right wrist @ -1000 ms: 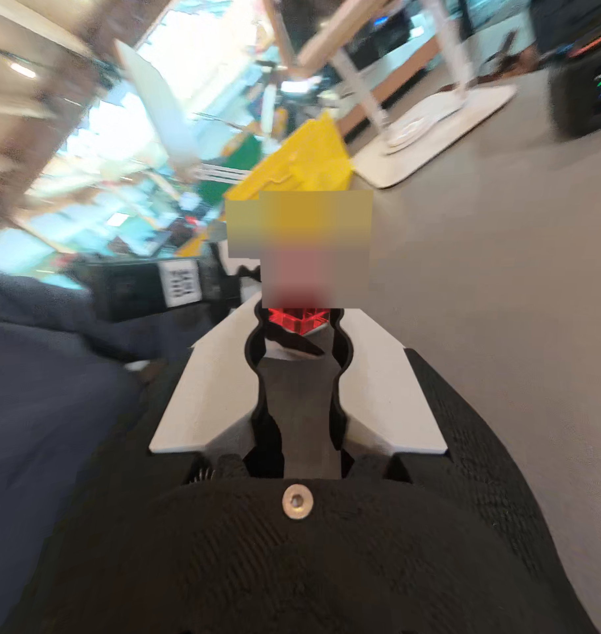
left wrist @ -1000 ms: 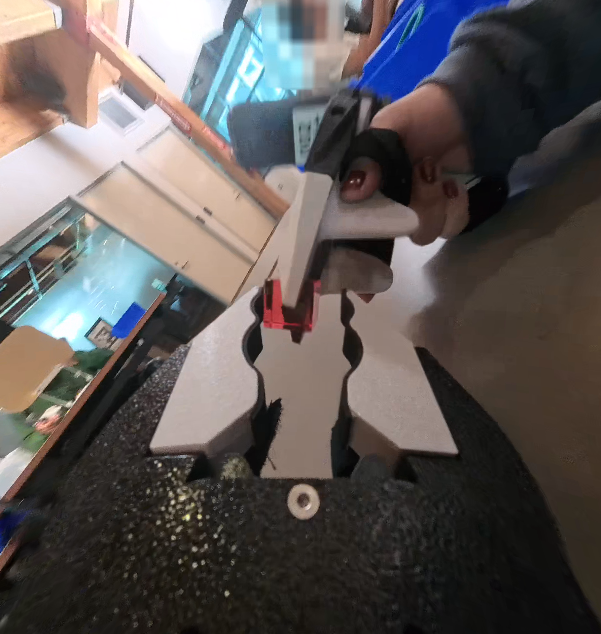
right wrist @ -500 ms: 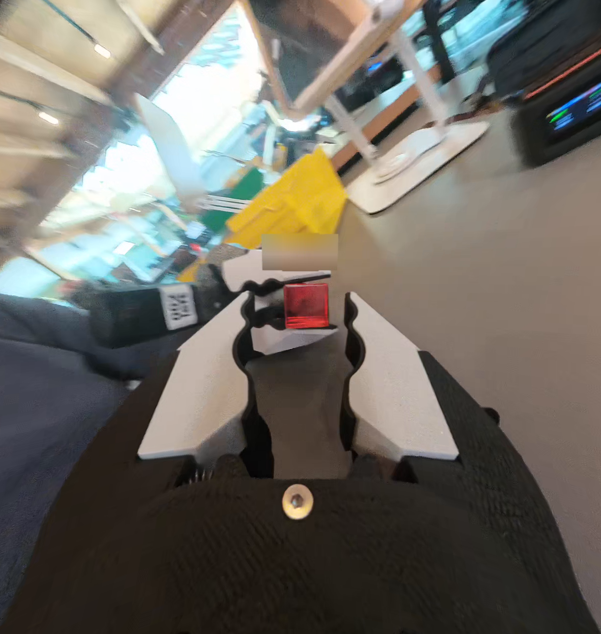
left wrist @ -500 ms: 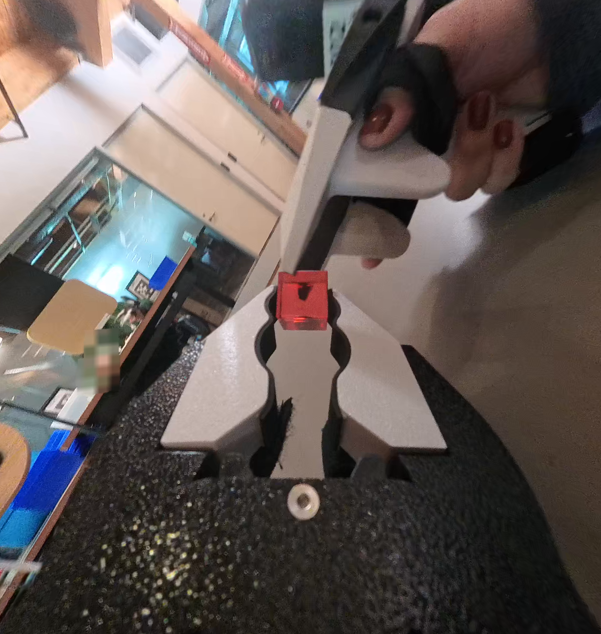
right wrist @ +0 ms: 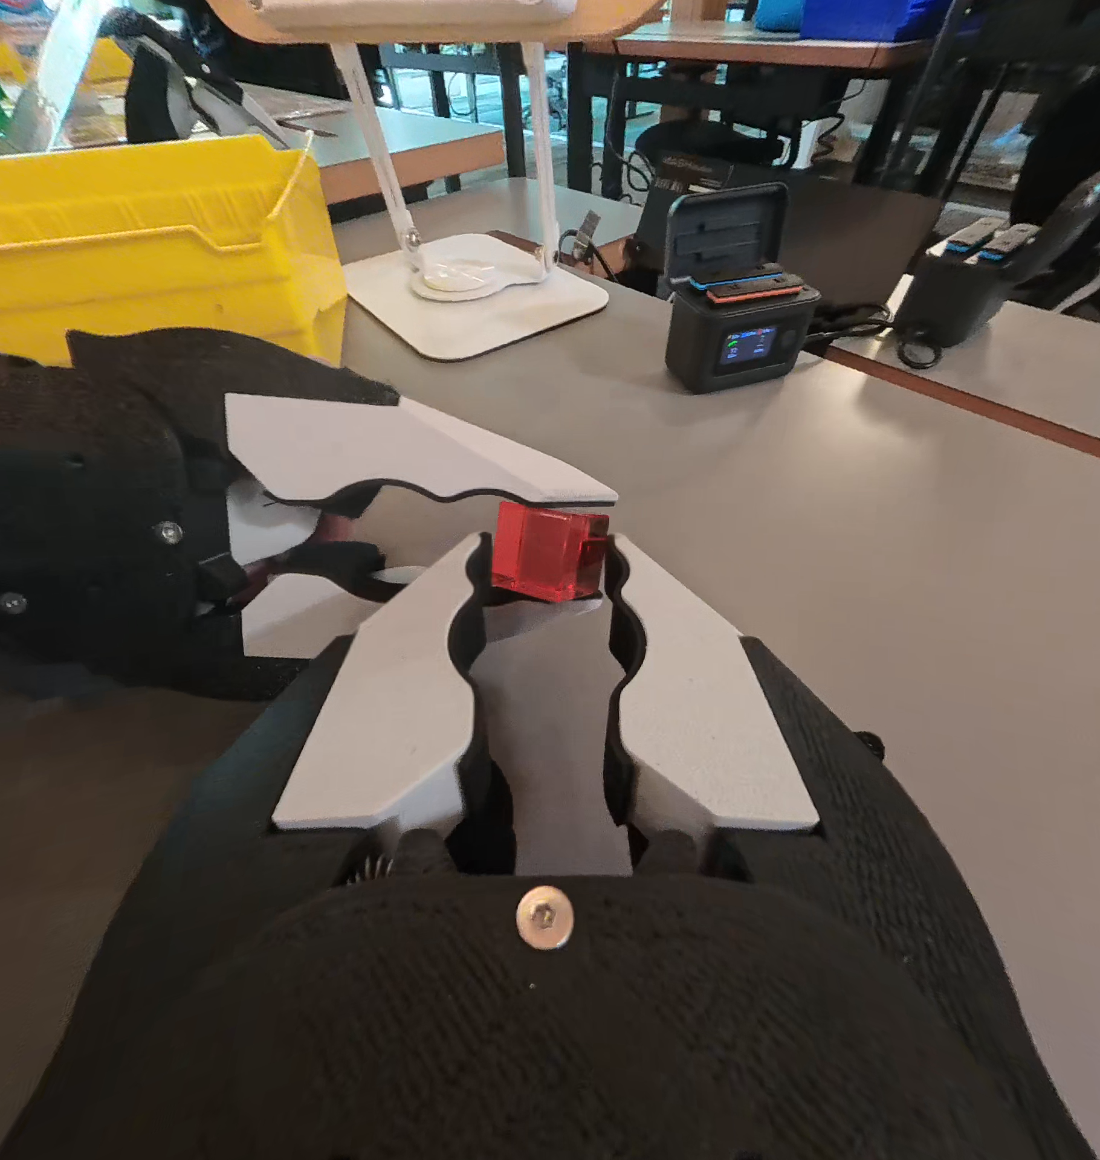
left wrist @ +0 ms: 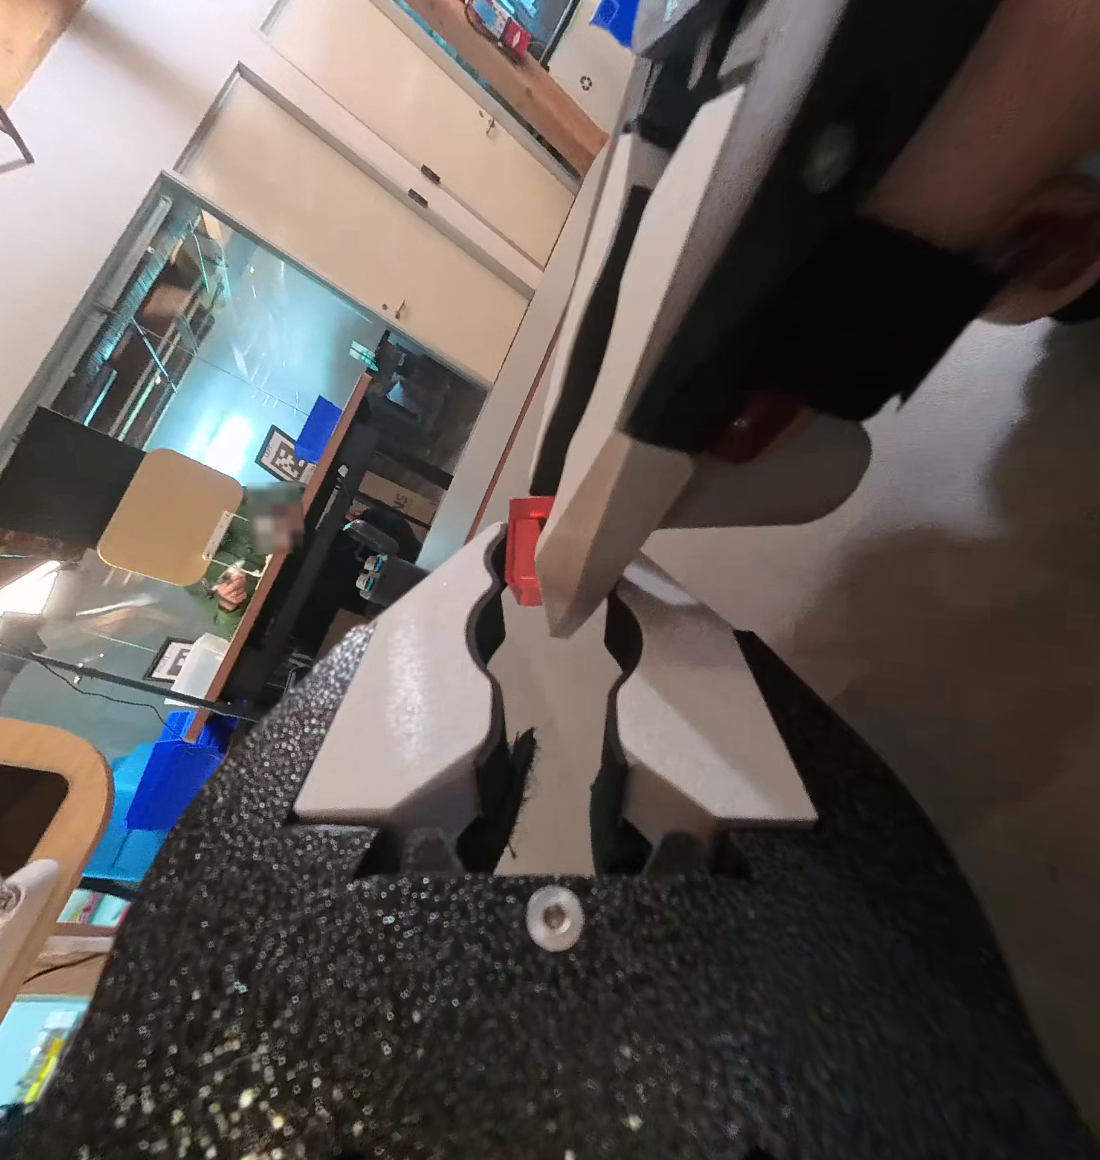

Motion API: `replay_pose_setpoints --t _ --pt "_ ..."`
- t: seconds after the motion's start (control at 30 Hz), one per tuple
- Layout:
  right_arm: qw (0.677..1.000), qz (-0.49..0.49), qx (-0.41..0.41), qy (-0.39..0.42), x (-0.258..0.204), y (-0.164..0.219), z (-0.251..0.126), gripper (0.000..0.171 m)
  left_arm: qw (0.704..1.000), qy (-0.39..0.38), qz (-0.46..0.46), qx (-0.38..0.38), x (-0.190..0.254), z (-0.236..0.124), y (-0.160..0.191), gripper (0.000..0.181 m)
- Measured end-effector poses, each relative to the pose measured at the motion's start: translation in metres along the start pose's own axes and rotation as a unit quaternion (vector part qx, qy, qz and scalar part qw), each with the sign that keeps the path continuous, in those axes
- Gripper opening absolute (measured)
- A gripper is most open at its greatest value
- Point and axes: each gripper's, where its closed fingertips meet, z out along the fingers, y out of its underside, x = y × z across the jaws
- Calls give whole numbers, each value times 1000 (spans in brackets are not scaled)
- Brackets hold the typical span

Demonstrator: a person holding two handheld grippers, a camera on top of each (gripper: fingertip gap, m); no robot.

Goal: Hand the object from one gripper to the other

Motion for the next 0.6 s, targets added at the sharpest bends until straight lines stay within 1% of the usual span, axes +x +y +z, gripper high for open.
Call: replay_pose_setpoints --t 0.1,0.17,0.27,0.33,0.4,0.47,0.53,0.6 --pt "999 11 -1 -33 -2 -1 -2 34 1000 9 -5 29 1 -1 -4 26" --pt "997 26 -1 -70 -5 0 -3 34 999 17 -21 44 2 -2 -7 25" --pt "981 102 12 -166 -13 -6 -10 33 997 11 -34 74 -1 -6 -15 26" --pt "953 189 22 -237 -17 -12 -18 33 997 5 -27 78 -2 -7 -15 28" --pt "920 271 36 -281 -12 -17 -23 33 997 -10 -14 78 -5 -7 -16 33" --pt "884 333 35 -327 -11 -18 -29 33 995 -11 -7 97 -4 -10 -22 33" --pt "852 368 32 -372 -13 -20 -35 33 993 -5 -11 121 -2 -14 -29 35" --pt "839 371 26 -397 -17 -21 -41 33 989 14 -31 143 0 -17 -35 36"
